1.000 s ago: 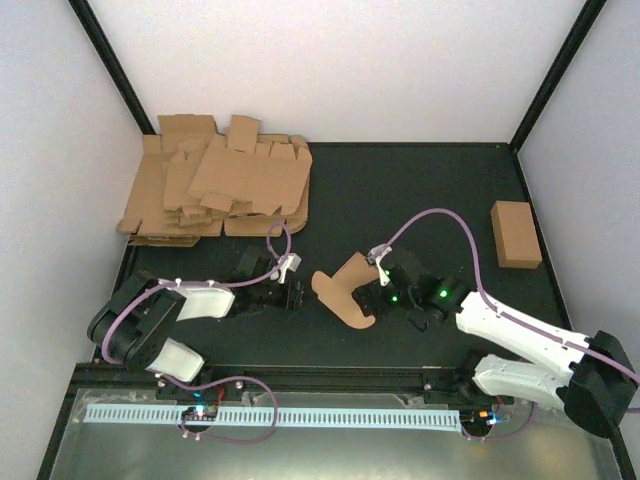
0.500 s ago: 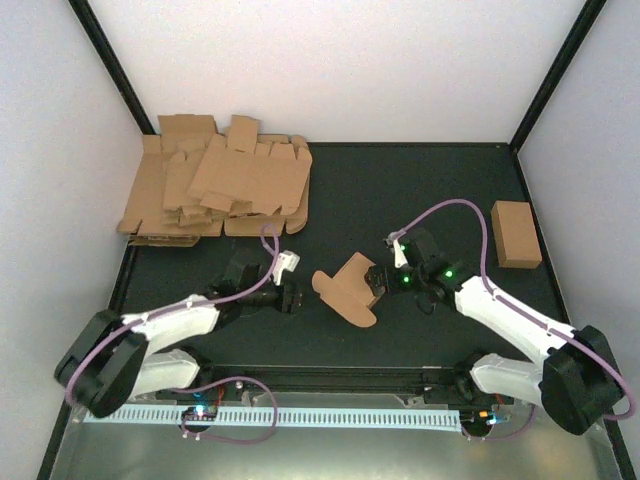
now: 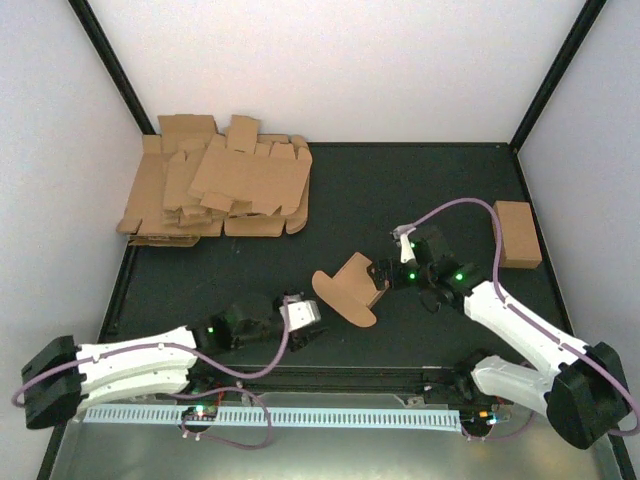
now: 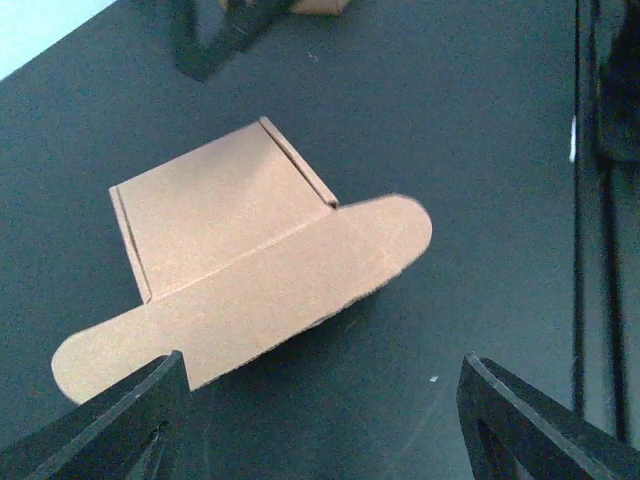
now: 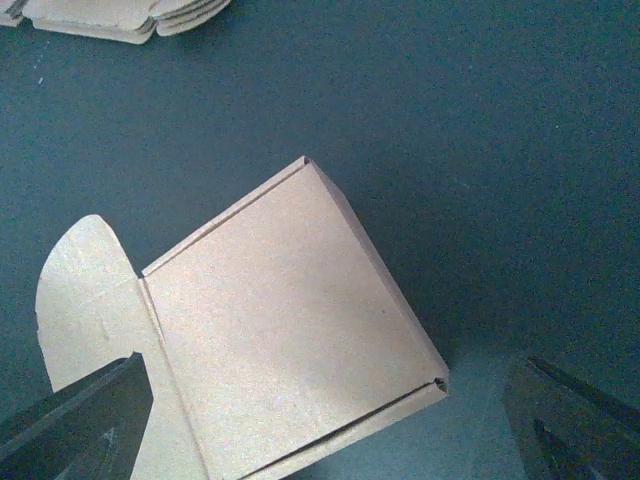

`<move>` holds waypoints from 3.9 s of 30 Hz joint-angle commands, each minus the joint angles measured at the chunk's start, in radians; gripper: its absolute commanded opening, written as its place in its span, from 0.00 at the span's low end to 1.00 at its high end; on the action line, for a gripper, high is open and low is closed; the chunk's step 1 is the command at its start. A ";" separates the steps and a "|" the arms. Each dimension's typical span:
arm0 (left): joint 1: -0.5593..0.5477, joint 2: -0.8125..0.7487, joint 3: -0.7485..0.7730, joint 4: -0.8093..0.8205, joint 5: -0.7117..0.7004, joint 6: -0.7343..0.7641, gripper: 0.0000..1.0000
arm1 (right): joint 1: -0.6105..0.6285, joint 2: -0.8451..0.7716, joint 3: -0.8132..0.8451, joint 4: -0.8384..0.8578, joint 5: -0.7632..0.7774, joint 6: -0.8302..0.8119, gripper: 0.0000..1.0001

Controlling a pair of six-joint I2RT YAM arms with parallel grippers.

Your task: Fold the paper box

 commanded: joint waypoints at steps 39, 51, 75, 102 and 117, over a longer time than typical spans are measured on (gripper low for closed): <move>-0.280 0.709 0.207 0.456 -0.812 0.923 0.02 | -0.038 -0.077 0.010 0.007 -0.034 -0.018 0.99; -0.307 0.396 0.395 -0.191 -0.641 0.684 0.01 | -0.063 -0.046 0.101 -0.046 -0.025 -0.059 1.00; -0.279 0.591 0.933 -1.248 -0.407 0.401 0.02 | -0.072 0.042 0.090 0.010 -0.206 -0.055 0.99; -0.201 0.705 1.234 -1.480 -0.459 0.470 0.02 | -0.071 0.392 0.095 0.265 -0.664 -0.024 0.02; -0.177 0.740 1.219 -1.408 -0.468 0.512 0.02 | -0.037 0.550 0.026 0.366 -0.822 -0.030 0.02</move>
